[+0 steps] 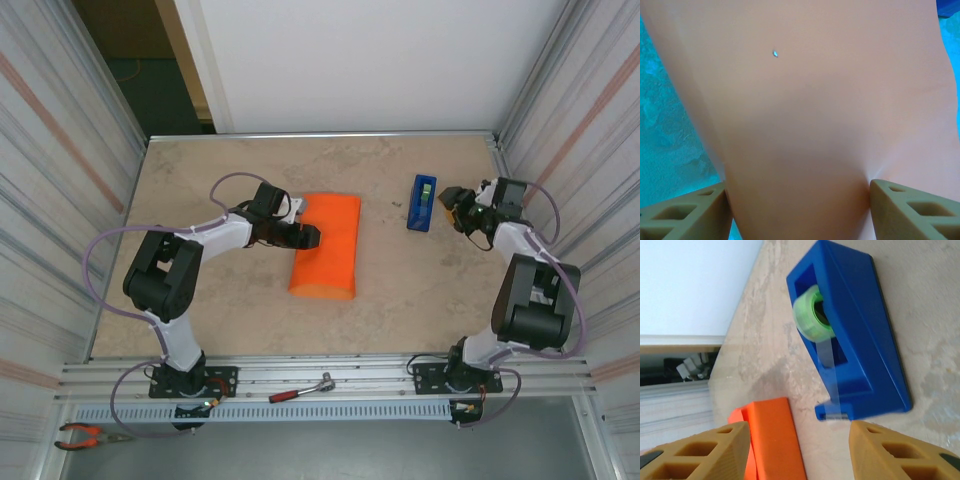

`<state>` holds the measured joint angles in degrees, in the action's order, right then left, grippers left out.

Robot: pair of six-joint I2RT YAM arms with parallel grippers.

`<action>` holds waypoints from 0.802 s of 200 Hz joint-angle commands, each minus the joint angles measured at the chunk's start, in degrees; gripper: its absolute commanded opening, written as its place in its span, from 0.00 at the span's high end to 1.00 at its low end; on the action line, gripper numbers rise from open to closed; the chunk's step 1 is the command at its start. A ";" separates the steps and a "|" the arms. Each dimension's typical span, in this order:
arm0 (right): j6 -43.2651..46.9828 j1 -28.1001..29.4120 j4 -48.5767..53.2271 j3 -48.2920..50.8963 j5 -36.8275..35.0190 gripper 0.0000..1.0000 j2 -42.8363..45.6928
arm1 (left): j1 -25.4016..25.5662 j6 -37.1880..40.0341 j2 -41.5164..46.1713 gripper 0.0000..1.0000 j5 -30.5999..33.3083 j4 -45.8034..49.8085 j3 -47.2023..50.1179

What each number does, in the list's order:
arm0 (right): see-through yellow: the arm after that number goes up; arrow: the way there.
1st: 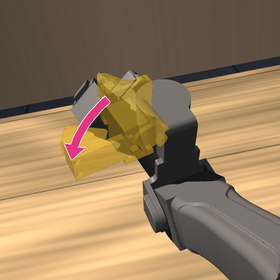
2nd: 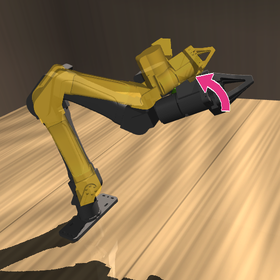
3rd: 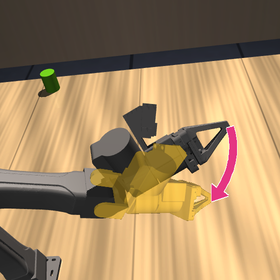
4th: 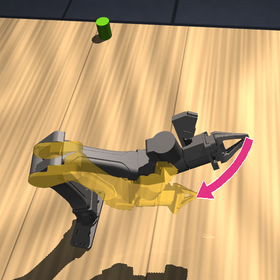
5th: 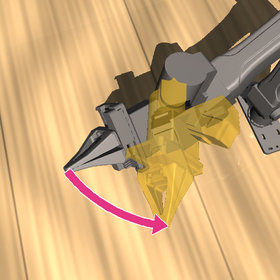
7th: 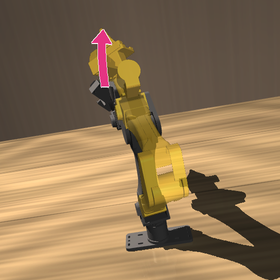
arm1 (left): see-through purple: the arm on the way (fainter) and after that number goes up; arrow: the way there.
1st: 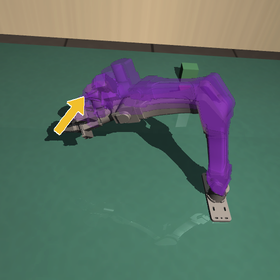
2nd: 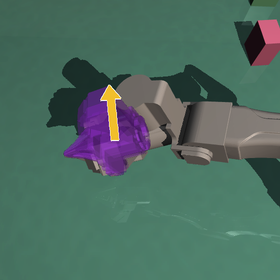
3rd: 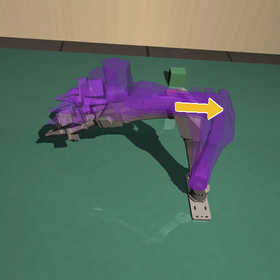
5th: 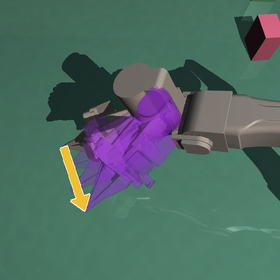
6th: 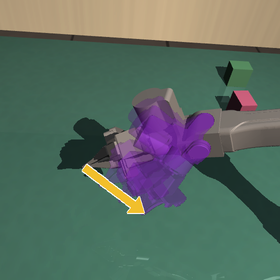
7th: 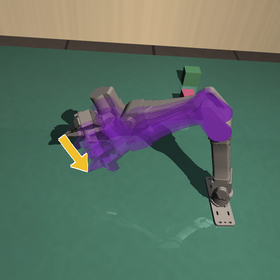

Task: Wrap the gift box in paper

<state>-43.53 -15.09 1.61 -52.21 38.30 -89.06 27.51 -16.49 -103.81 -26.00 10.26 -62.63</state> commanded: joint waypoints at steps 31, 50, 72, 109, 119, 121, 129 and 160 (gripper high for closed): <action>4.59 0.23 1.35 -5.52 4.79 0.47 -9.83 | 2.56 2.30 -4.04 0.31 5.12 7.58 2.54; 5.03 1.17 0.85 -6.84 5.80 0.48 -12.04 | 2.62 2.32 -4.26 0.31 5.28 7.58 2.45; 5.16 2.29 0.77 -8.26 6.06 0.52 -14.12 | 2.58 2.29 -4.44 0.31 5.39 7.67 2.49; 4.47 3.53 0.09 -9.40 5.90 0.55 -16.54 | 2.57 2.43 -4.43 0.31 5.40 7.80 2.56; 4.33 3.58 -0.19 -9.15 5.84 0.56 -16.76 | 2.59 2.48 -4.54 0.31 5.38 7.76 2.53; 4.29 3.62 -0.26 -9.08 5.82 0.56 -16.83 | 2.63 2.44 -4.55 0.31 5.40 7.80 2.45; 4.24 3.62 -0.54 -8.82 5.82 0.57 -16.81 | 2.60 2.52 -4.64 0.31 5.35 7.78 2.47; 3.90 3.11 -1.59 -7.14 6.05 0.62 -16.62 | 2.58 2.59 -4.91 0.31 5.34 7.76 2.23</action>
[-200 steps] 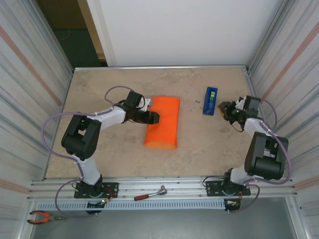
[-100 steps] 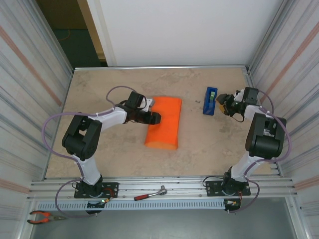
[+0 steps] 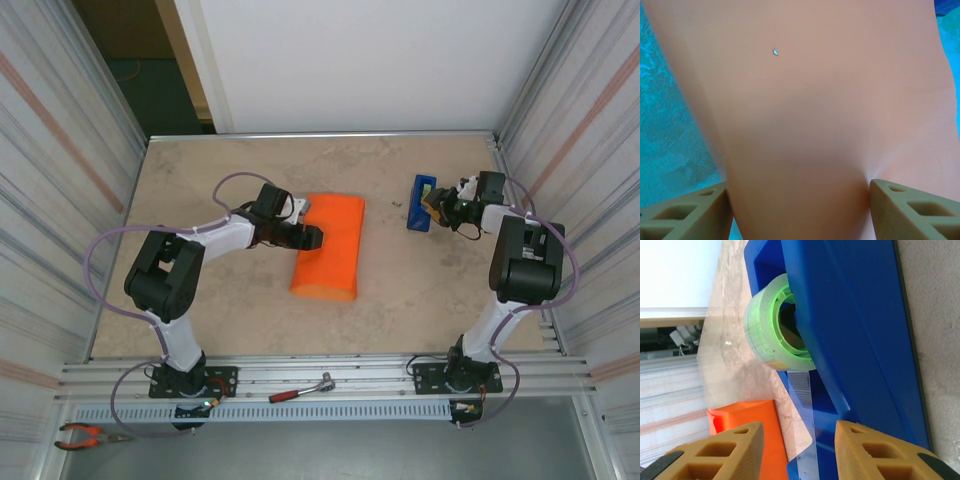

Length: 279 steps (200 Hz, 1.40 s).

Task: Wrap the gift box in paper

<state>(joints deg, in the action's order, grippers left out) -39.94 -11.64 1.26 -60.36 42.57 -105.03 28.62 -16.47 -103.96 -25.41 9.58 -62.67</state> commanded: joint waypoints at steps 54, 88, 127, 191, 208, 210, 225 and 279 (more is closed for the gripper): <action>-1.33 -1.51 -4.67 3.84 3.31 0.73 -0.52 | 1.52 2.64 -4.96 0.31 4.58 8.44 2.27; -1.48 -1.54 -5.12 4.17 4.00 0.75 -0.67 | 1.50 2.66 -4.95 0.31 4.67 8.52 2.28; -1.43 -0.97 -5.30 3.67 4.80 0.74 -0.70 | 1.52 2.66 -4.90 0.31 4.78 8.52 2.35; -1.17 -0.25 -4.69 2.90 4.77 0.78 -1.32 | 1.60 2.58 -4.86 0.31 4.80 8.55 2.45; -1.14 -0.11 -4.68 2.88 4.83 0.80 -1.53 | 1.69 2.58 -4.95 0.32 4.80 8.52 2.44; -1.13 -0.13 -4.68 2.88 4.86 0.80 -1.57 | 1.68 2.58 -4.94 0.32 4.77 8.52 2.46; -1.15 -0.12 -4.77 2.90 4.97 0.82 -1.60 | 1.69 2.58 -4.93 0.31 4.86 8.52 2.45; -1.08 0.39 -4.22 1.62 6.02 0.90 -1.36 | 1.70 2.52 -4.99 0.32 4.84 8.47 2.43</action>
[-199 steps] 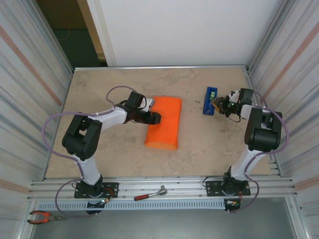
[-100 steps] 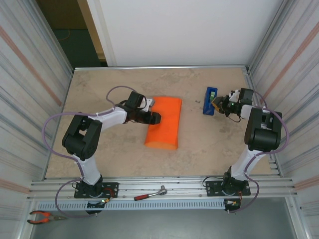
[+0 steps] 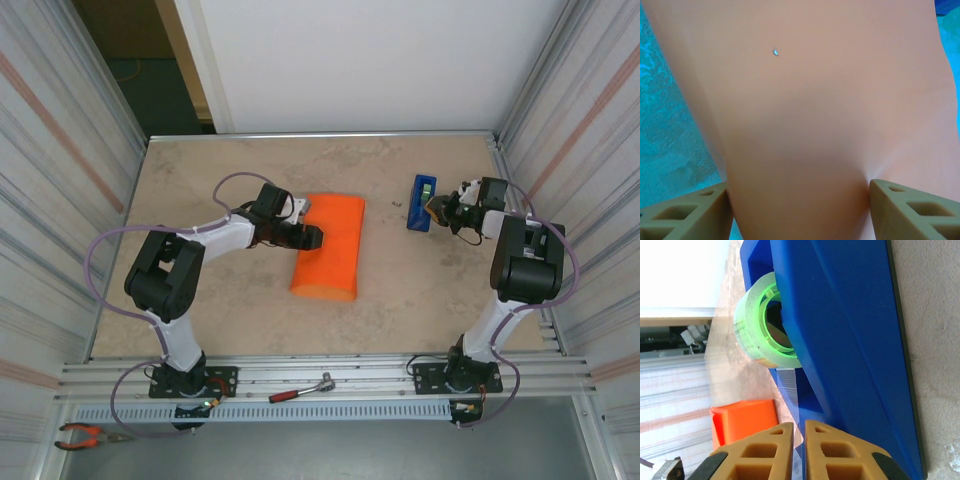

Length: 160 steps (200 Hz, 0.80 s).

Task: Wrap the gift box in paper

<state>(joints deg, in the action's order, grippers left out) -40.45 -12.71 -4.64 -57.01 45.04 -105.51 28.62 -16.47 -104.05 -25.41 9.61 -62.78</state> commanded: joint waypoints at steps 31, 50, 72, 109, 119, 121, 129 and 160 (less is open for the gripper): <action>-0.82 1.55 2.06 -1.74 3.80 1.00 0.04 | 1.74 2.54 -4.77 0.31 4.93 8.50 2.58; -2.09 1.55 1.22 -1.01 4.09 1.00 1.57 | 1.71 2.49 -4.68 0.31 4.93 8.51 2.62; -4.35 1.62 -0.70 0.05 4.70 1.00 3.93 | 1.77 2.50 -4.67 0.32 4.93 8.50 2.59; -5.78 2.24 -1.40 1.76 4.75 1.00 7.25 | 1.77 2.58 -4.58 0.31 4.93 8.59 2.54; -5.89 2.47 -1.42 2.23 4.77 1.00 8.05 | 1.77 2.61 -4.59 0.31 4.93 8.59 2.49; -5.94 2.50 -1.38 2.41 4.75 1.00 8.24 | 1.72 2.66 -4.63 0.32 4.91 8.59 2.49; -5.87 2.51 -1.26 2.96 4.62 1.00 8.88 | 1.78 2.65 -4.59 0.32 4.92 8.60 2.55; -5.49 2.51 -0.81 5.20 4.19 1.00 11.25 | 1.91 2.65 -4.67 0.32 4.91 8.59 2.54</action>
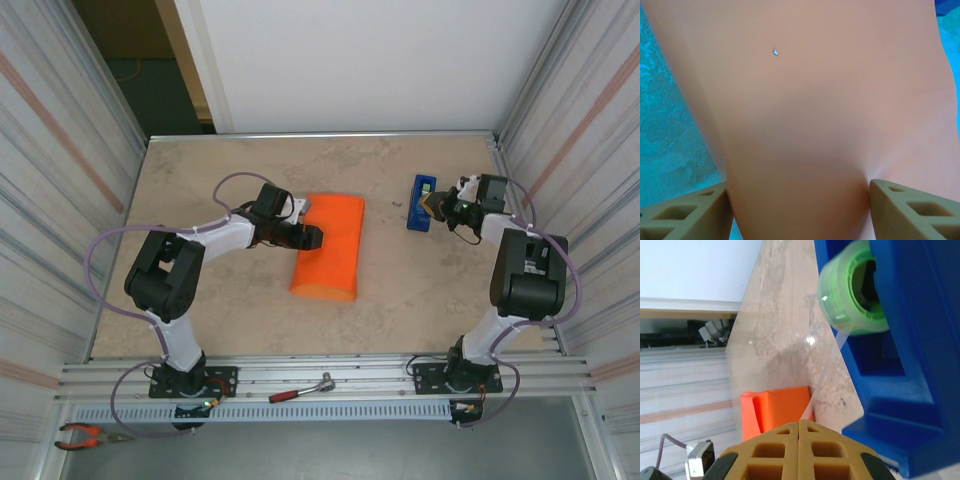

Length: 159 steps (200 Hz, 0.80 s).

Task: Wrap the gift box in paper

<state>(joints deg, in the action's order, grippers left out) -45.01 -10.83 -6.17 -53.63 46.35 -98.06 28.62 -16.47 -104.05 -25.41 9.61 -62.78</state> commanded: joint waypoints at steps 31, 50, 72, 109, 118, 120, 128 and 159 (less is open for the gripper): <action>-1.19 0.63 0.53 3.90 2.51 1.00 5.81 | 2.14 2.64 -4.67 0.31 5.00 8.59 2.51; -1.74 0.63 -0.15 5.36 2.60 1.00 7.17 | 2.15 2.60 -4.67 0.31 5.02 8.57 2.56; -2.05 0.63 -0.39 6.55 2.50 1.00 8.74 | 2.31 2.60 -4.77 0.32 5.02 8.52 2.49; -2.41 0.67 -0.09 7.42 2.60 1.00 10.82 | 2.37 2.62 -4.79 0.32 5.19 8.59 2.49; -2.40 0.72 0.15 7.40 2.59 1.00 11.29 | 2.39 2.65 -4.80 0.31 5.13 8.50 2.58; -2.37 0.72 0.23 7.44 2.60 1.00 11.33 | 2.40 2.66 -4.84 0.31 5.11 8.50 2.53; -2.39 0.72 0.40 7.48 2.51 1.00 11.70 | 2.38 2.67 -4.89 0.32 5.13 8.50 2.45; -2.28 0.72 0.82 7.48 2.45 1.00 12.12 | 2.42 2.65 -4.94 0.31 5.05 8.50 2.44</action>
<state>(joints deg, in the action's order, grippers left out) -46.50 -10.83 -6.37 -46.59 46.35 -88.55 28.67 -16.47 -104.05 -25.41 9.61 -62.78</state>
